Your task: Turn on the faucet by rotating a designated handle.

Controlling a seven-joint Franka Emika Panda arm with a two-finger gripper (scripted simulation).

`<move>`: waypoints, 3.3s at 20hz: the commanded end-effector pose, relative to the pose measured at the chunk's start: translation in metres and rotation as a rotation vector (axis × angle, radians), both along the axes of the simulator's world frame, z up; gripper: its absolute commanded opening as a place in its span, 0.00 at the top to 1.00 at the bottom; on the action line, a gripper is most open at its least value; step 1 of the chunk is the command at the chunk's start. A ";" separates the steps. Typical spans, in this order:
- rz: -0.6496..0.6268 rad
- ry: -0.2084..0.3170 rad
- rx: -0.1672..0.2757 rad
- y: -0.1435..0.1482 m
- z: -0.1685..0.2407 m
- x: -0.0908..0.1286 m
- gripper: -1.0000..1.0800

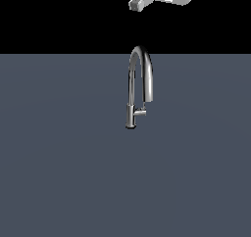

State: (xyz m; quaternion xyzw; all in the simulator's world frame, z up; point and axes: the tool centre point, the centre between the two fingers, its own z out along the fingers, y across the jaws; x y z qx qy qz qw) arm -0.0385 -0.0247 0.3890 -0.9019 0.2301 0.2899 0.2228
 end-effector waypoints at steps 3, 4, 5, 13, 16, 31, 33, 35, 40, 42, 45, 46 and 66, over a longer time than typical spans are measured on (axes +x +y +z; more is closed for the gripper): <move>-0.057 0.065 0.058 -0.006 -0.019 0.021 1.00; -0.070 0.080 0.070 -0.008 -0.024 0.026 1.00; -0.083 0.094 0.083 -0.009 -0.028 0.030 1.00; -0.189 0.215 0.190 -0.021 -0.069 0.062 1.00; -0.231 0.262 0.231 -0.025 -0.086 0.073 1.00; -0.459 0.517 0.454 -0.041 -0.187 0.116 1.00; -0.488 0.549 0.481 -0.042 -0.200 0.119 1.00; -0.515 0.578 0.506 -0.042 -0.213 0.122 1.00; -0.570 0.638 0.557 -0.042 -0.239 0.126 1.00; -0.587 0.656 0.572 -0.042 -0.247 0.127 1.00; -0.604 0.675 0.588 -0.041 -0.256 0.128 1.00; -0.608 0.679 0.591 -0.041 -0.258 0.128 1.00; -0.613 0.685 0.595 -0.044 -0.256 0.108 1.00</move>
